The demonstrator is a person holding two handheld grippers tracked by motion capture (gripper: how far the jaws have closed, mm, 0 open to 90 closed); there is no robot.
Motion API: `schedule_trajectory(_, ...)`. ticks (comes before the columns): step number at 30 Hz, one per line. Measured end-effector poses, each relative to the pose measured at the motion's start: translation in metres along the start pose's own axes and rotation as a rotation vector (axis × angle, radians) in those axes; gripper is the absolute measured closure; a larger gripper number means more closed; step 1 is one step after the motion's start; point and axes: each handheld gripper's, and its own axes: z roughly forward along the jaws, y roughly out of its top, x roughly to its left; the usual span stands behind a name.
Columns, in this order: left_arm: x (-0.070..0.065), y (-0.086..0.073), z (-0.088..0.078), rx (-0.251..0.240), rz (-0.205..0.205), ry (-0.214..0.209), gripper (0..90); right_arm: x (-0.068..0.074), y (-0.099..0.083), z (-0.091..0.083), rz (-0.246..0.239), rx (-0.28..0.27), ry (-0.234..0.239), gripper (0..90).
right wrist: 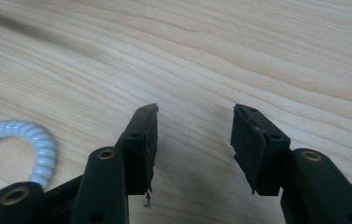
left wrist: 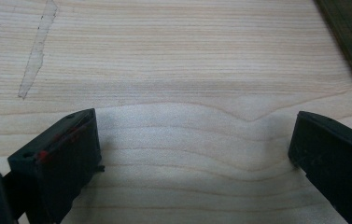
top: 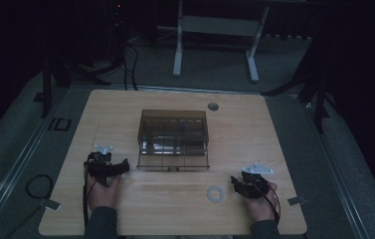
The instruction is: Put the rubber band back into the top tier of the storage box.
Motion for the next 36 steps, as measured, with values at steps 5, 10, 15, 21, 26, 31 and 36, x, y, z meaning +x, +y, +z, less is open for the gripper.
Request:
schedule_trajectory(5, 0.0, 0.0, 0.0, -0.001, 0.0, 0.0, 2.0, 0.002, 0.003, -0.003, -0.021, 0.026, 0.002, 55.2)
schedule_trajectory(10, 0.0, 0.0, 0.0, -0.001, 0.0, 0.0, 2.0, 0.003, 0.007, -0.006, -0.026, 0.042, 0.035, 57.4)
schedule_trajectory(15, 0.0, 0.0, 0.0, -0.001, 0.0, 0.0, 2.1, 0.007, 0.011, -0.011, -0.055, 0.058, 0.045, 57.6)
schedule_trajectory(21, 0.0, 0.0, 0.0, -0.001, 0.001, 0.0, 2.1, 0.008, 0.015, -0.015, -0.068, 0.071, 0.049, 55.0)
schedule_trajectory(26, 0.0, 0.0, 0.0, -0.001, 0.001, 0.0, 2.1, 0.011, 0.02, -0.019, -0.083, 0.076, 0.066, 55.0)
schedule_trajectory(31, 0.0, 0.0, 0.0, -0.001, 0.001, 0.0, 2.1, 0.013, 0.025, -0.022, -0.097, 0.08, 0.114, 55.1)
schedule_trajectory(36, 0.0, 0.0, 0.0, -0.001, 0.0, 0.0, 2.1, 0.018, 0.028, -0.023, -0.143, 0.104, 0.127, 55.1)
